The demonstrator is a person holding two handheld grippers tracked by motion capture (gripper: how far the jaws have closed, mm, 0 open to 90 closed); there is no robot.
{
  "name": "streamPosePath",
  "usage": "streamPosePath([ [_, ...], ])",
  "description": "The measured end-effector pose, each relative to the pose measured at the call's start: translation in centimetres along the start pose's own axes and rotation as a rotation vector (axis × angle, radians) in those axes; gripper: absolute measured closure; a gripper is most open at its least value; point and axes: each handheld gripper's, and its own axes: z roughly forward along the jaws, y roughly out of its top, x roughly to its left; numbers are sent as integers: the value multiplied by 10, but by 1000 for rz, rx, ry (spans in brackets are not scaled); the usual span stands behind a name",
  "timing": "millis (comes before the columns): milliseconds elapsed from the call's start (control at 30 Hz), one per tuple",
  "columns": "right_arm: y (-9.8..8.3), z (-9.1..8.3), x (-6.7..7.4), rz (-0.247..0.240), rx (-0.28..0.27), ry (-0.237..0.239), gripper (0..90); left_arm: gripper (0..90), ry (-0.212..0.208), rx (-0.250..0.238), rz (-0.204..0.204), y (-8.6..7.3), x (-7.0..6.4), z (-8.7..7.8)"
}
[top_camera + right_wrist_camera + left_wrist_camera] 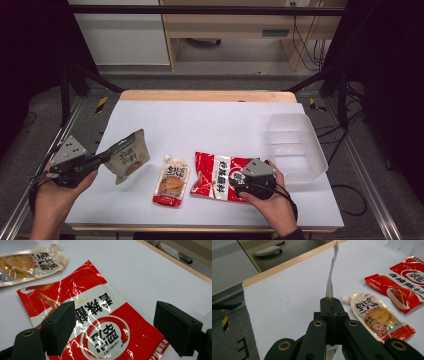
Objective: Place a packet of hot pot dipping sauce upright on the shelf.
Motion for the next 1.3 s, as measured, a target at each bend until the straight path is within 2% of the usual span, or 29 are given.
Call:
streamPosePath([
  [100,5,2,0,-6,2,12,181,900,-15,-8,10,7,-3,4],
  [167,13,4,-1,-12,-3,22,183,900,-37,-12,35,19,-9,13],
  [233,16,4,-2,-18,-4,23,185,900,-48,-15,43,23,-12,16],
  [300,22,5,-4,-27,-5,34,187,900,-65,-22,66,33,-19,23],
  [333,28,5,-5,-37,-6,42,187,900,-79,-26,87,43,-26,31],
  [367,28,5,-5,-37,-6,42,187,900,-79,-26,87,43,-26,31],
  [467,38,3,-7,-61,-15,45,190,900,-90,-34,126,57,-35,42],
  [567,46,0,-11,-84,-23,49,192,900,-127,-35,136,69,-45,52],
  [600,52,-2,-13,-96,-26,49,202,900,-146,-39,151,76,-52,58],
  [633,54,-3,-14,-101,-32,46,214,900,-146,-39,151,76,-52,58],
  [733,61,-5,-16,-126,-32,57,241,900,-193,-47,169,85,-65,70],
  [833,66,-5,-17,-144,-30,70,252,900,-209,-43,178,88,-72,76],
  [900,73,-4,-20,-180,-20,78,293,900,-233,-37,197,92,-80,83],
  [967,79,-2,-22,-192,-18,78,307,900,-247,-36,201,93,-84,87],
  [1067,87,1,-25,-211,-12,101,333,900,-262,-29,221,94,-89,92],
  [1233,94,7,-27,-233,-4,113,354,900,-283,-28,232,95,-94,96],
  [1300,98,11,-26,-258,11,125,364,900,-290,-25,237,95,-97,98],
])
